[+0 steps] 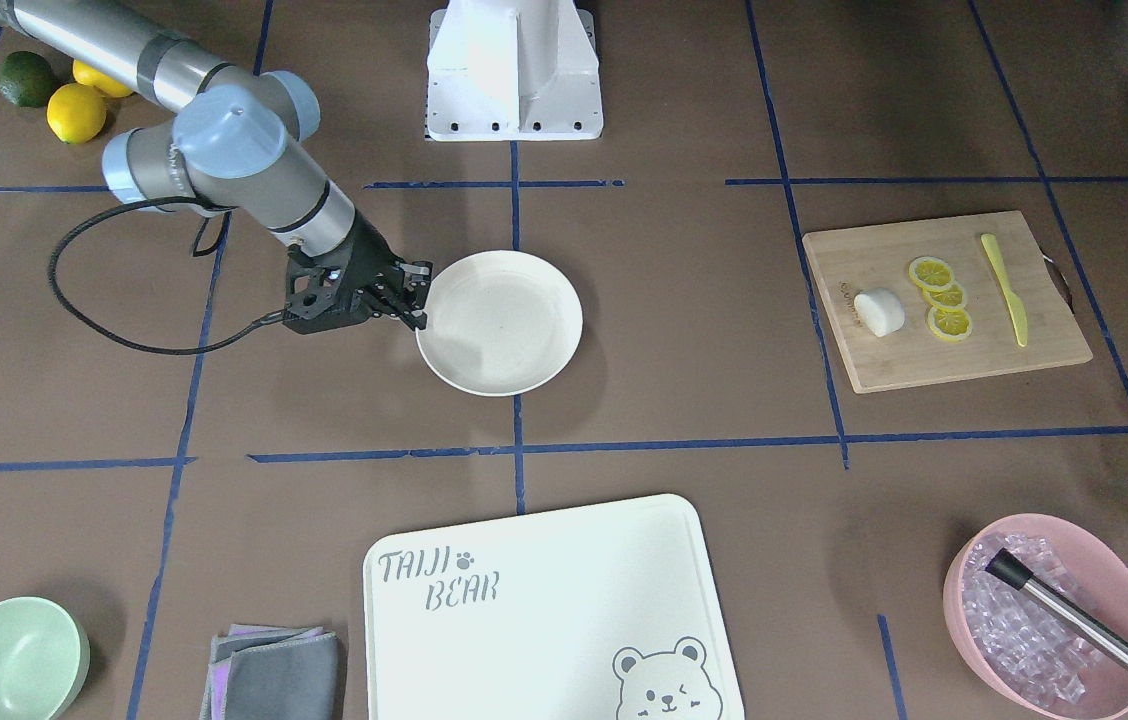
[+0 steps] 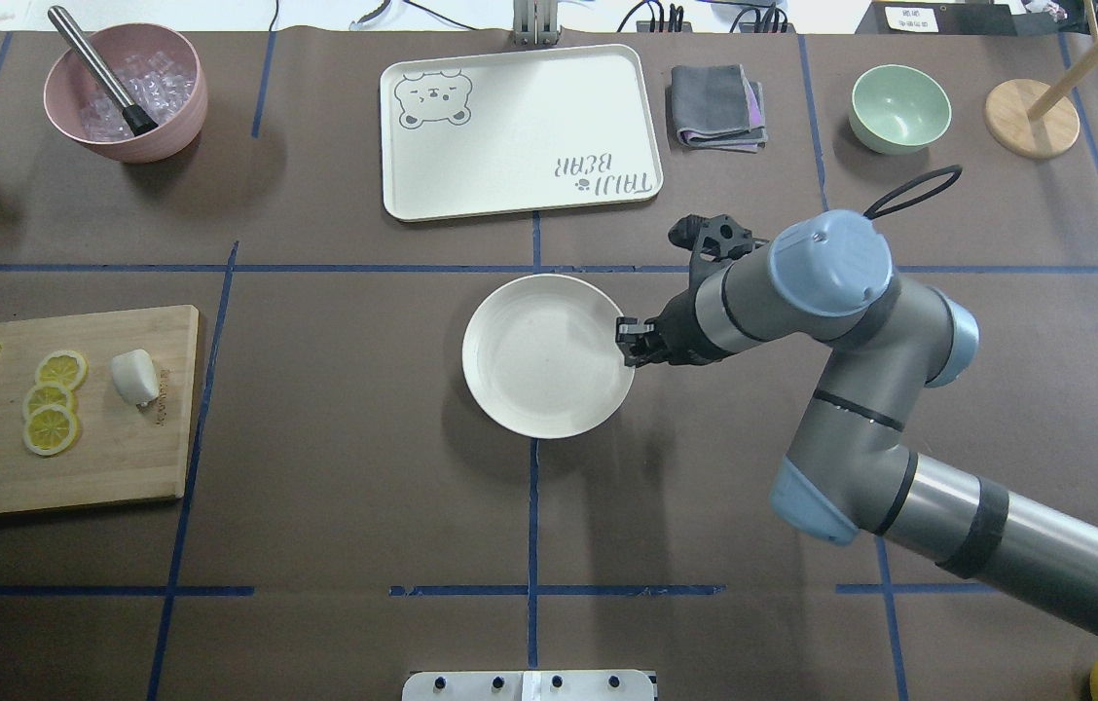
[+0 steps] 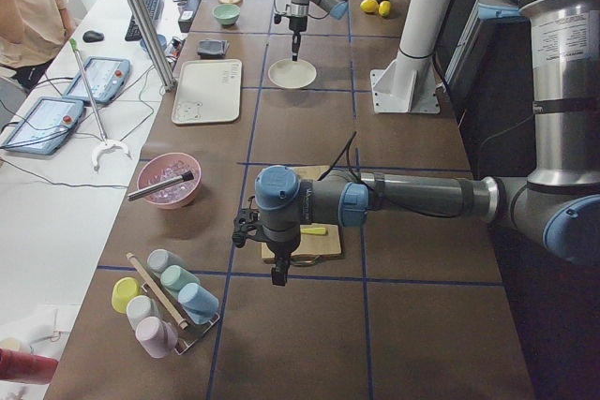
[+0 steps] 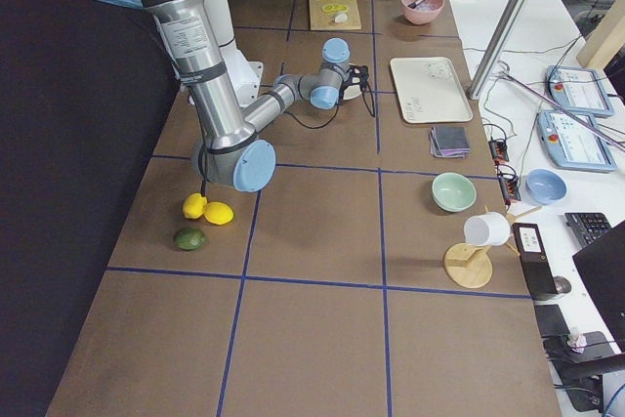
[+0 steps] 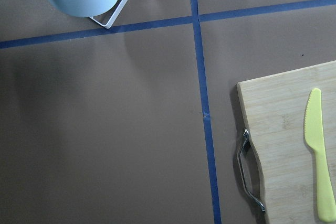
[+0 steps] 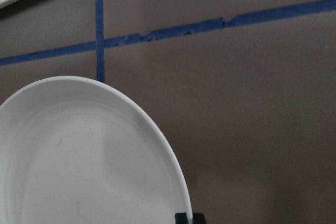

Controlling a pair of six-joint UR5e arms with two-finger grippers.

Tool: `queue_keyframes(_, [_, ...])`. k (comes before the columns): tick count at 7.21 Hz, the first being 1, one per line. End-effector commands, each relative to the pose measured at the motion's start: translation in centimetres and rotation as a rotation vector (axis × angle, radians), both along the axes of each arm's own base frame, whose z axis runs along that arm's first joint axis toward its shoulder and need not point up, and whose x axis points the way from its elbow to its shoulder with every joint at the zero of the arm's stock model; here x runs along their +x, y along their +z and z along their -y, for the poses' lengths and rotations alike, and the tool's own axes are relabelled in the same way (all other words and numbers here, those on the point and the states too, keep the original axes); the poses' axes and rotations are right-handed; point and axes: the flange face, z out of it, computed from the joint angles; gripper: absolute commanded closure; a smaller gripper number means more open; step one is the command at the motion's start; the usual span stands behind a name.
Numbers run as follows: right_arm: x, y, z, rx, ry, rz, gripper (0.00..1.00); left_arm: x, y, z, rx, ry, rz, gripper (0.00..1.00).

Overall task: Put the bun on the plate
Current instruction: 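Slide the white plate with the right gripper toward the table center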

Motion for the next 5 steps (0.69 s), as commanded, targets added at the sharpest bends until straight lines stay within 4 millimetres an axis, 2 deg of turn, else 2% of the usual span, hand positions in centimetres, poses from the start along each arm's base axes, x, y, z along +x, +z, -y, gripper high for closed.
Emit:
queue_keyframes(1, [-2.7, -0.1, -2.6, -0.005, 0.011, -0.019, 1.00, 0.1, 0.0, 0.0, 0.000, 0.002, 0.000, 0.00])
queue_keyframes(2, [-2.7, 0.0, -2.6, -0.007, 0.009, -0.020, 0.90, 0.1, 0.0, 0.0, 0.000, 0.002, 0.000, 0.00])
queue_keyframes(3, [-3.0, 0.2, -2.9, -0.003, 0.014, -0.026, 0.22, 0.1, 0.1, 0.0, -0.003, 0.002, 0.000, 0.00])
queue_keyframes(4, [-3.0, 0.0, -2.8, 0.002, 0.021, -0.029, 0.00, 0.1, 0.1, 0.0, -0.003, 0.002, 0.000, 0.00])
queue_keyframes(5, [-1.5, 0.0, -1.1, -0.016, 0.020, -0.058, 0.00, 0.1, 0.0, 0.0, 0.001, 0.003, 0.000, 0.00])
